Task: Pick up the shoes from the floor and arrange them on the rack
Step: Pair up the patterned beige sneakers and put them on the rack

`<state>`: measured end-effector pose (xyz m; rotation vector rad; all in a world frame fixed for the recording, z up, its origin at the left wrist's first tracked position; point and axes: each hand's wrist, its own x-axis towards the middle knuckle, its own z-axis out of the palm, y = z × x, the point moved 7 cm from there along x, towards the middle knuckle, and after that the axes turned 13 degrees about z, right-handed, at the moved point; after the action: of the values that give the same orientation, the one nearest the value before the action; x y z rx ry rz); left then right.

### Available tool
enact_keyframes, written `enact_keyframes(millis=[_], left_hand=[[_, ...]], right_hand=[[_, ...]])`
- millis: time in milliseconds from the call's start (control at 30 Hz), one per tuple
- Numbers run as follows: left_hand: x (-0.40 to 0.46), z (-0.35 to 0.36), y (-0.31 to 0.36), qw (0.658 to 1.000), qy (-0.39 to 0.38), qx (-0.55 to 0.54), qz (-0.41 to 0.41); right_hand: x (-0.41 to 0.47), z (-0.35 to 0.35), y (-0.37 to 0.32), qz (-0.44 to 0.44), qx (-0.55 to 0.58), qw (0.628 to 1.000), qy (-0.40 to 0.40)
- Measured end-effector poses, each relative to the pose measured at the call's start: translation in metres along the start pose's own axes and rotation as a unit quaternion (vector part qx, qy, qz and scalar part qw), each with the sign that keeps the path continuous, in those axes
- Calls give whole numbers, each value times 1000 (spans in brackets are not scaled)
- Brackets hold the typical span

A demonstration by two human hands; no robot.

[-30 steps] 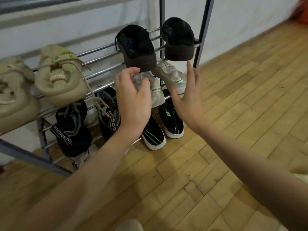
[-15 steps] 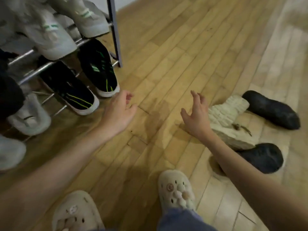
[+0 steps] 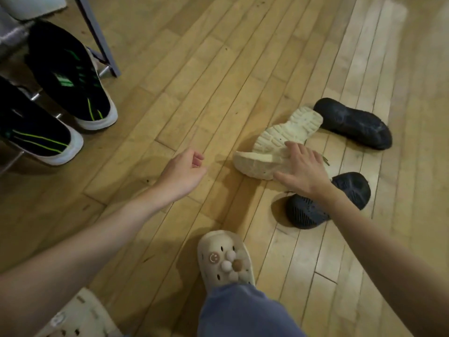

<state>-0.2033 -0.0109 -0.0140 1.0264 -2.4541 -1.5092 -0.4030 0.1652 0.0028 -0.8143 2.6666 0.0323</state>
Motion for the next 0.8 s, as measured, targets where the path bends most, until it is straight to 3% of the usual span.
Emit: enact_keyframes(millis=[133, 233, 333, 467, 567, 700, 800], left_hand=[[-3, 6, -5, 1000, -8, -7, -14], [-3, 5, -5, 1000, -9, -20, -21], [-3, -7, -13, 998, 4, -45, -38], [-7, -38, -33, 990, 78, -91, -75], [-10, -52, -46, 981, 115, -121, -100], [-13, -58, -62, 974, 139, -136, -117], [-21, -61, -81, 966, 171, -126, -144]], right_hand=[[7, 8, 36, 91, -108, 990, -4], [10, -1, 37, 55, -131, 990, 11], [3, -26, 20, 7, -52, 999, 7], [-18, -51, -26, -76, 101, 991, -53], [-21, -43, -67, -95, 172, 980, -30], [-25, -4, -127, -93, 160, 981, 64], [-36, 33, -169, -103, 185, 977, 21]])
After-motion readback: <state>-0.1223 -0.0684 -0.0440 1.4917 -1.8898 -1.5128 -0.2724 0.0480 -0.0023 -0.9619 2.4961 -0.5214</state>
